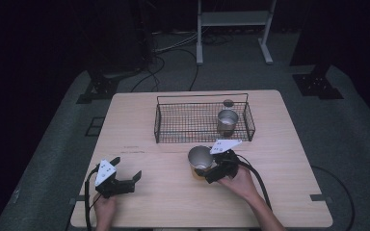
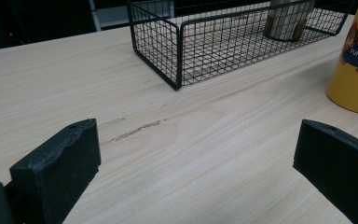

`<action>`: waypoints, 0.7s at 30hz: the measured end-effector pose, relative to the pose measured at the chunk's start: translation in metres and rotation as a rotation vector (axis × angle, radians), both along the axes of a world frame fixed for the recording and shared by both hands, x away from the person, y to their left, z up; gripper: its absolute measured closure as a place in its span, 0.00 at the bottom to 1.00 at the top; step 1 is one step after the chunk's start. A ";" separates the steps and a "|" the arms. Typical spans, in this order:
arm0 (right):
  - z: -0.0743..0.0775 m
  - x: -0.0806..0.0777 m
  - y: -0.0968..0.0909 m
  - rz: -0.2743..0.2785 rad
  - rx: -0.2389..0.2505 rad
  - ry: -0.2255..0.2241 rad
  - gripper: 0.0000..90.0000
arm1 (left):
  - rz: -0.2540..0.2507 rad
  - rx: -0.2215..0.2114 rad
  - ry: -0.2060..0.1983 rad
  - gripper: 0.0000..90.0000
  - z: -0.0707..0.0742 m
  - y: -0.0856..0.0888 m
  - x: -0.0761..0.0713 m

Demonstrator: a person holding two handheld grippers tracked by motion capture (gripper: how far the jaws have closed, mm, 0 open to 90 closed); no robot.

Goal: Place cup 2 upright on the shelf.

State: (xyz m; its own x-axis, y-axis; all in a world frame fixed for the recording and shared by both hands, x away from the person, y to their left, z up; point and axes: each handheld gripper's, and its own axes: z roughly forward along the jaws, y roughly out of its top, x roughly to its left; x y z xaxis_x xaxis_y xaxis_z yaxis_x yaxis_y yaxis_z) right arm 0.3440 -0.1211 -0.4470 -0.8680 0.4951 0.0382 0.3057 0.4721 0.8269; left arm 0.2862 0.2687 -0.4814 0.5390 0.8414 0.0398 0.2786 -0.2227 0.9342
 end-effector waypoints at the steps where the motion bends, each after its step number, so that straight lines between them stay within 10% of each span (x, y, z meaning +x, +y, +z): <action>1: 0.000 0.000 0.000 0.003 0.001 -0.002 0.06 | 0.000 0.000 0.000 0.00 0.000 0.000 0.000; 21: 0.009 0.006 -0.002 0.035 -0.028 0.017 0.16 | -0.001 -0.004 0.000 0.00 0.000 0.000 0.000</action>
State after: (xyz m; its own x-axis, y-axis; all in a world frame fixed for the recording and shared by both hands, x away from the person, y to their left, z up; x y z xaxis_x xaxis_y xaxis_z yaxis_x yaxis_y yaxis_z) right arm 0.3497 -0.1232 -0.4384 -0.8841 0.4656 0.0400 0.3028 0.5055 0.8080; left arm 0.2863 0.2692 -0.4815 0.5398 0.8410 0.0363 0.2786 -0.2192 0.9351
